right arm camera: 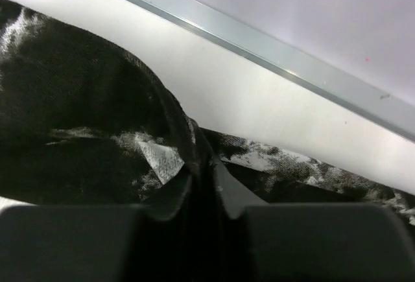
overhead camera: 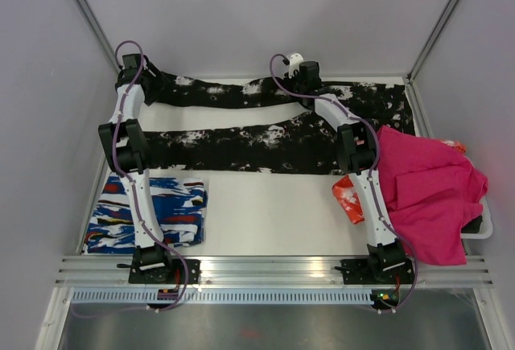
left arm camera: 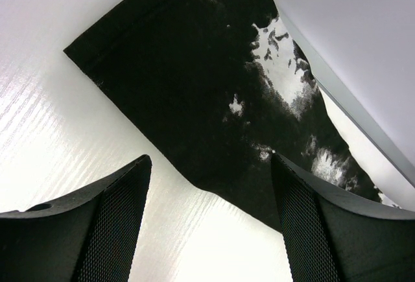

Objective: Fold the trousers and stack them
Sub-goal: Flatten the trousers out

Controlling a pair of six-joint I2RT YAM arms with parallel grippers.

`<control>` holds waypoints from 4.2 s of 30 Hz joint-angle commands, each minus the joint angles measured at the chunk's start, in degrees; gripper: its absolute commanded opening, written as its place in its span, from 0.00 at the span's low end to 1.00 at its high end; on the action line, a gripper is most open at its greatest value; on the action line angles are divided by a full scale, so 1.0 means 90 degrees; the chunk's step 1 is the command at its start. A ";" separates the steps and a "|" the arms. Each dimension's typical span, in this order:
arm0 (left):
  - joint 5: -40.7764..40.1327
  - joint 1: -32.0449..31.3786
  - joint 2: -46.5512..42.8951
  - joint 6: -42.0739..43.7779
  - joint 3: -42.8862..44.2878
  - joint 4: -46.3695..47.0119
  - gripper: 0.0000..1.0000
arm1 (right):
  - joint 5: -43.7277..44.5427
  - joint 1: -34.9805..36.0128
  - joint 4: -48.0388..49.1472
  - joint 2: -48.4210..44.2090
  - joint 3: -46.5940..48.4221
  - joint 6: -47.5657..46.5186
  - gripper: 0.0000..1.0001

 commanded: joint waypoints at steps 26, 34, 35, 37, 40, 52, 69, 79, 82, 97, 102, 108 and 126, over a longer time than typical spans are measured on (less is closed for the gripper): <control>0.0217 0.0005 -0.0584 -0.0379 0.0343 -0.0269 0.81 | -0.1002 0.1122 -0.1236 -0.4372 -0.5910 -0.0666 0.38; -0.1119 -0.0491 -0.0214 0.0811 0.1377 -0.1646 0.83 | -0.2355 0.0674 -0.1892 -0.4342 -0.4515 0.0414 0.93; -0.1199 -0.0589 -0.0242 0.0900 0.1310 -0.1656 0.83 | -0.2668 0.0470 -0.1863 -0.4342 -0.4358 0.0611 0.94; -0.1316 -0.0998 -0.0369 0.1259 0.0941 -0.1434 0.83 | -0.3409 0.0205 -0.1785 -0.4313 -0.3958 0.0915 0.95; -0.1802 -0.1662 -0.0516 0.1661 0.0792 -0.1295 0.83 | -0.3851 -0.0059 -0.1562 -0.4351 -0.3761 0.1365 0.95; -0.3231 -0.2651 0.0314 0.1810 0.0947 -0.1724 0.83 | -0.2593 -0.1191 -0.1189 -0.4527 -0.3751 0.2078 0.95; -0.2606 -0.2622 0.1310 0.1057 0.1622 -0.2486 0.82 | -0.2739 -0.1417 -0.0974 -0.4195 -0.3761 0.2381 0.96; -0.2254 -0.2641 0.1525 0.1116 0.1632 -0.2701 0.66 | -0.2788 -0.1417 -0.0935 -0.4195 -0.3810 0.2430 0.97; -0.2215 -0.2651 0.1535 0.1096 0.1593 -0.2740 0.56 | -0.2808 -0.1417 -0.0945 -0.4205 -0.3800 0.2449 0.96; -0.1259 -0.2066 -0.0445 0.0316 -0.0377 0.0776 0.02 | -0.2778 -0.1417 -0.0887 -0.4234 -0.3985 0.2508 0.97; -0.0585 -0.1811 -0.2173 0.0178 -0.2584 0.3651 0.02 | -0.2730 -0.1417 -0.0799 -0.4205 -0.4171 0.2576 0.96; 0.0011 -0.1684 -0.3269 0.0032 -0.5163 0.7003 0.02 | -0.2477 -0.1417 -0.0779 -0.4088 -0.4288 0.2664 0.97; -0.1059 -0.1840 -0.5045 0.0557 -0.8136 0.7109 0.45 | -0.0122 -0.1408 -0.1657 -0.3102 -0.3742 0.2958 0.96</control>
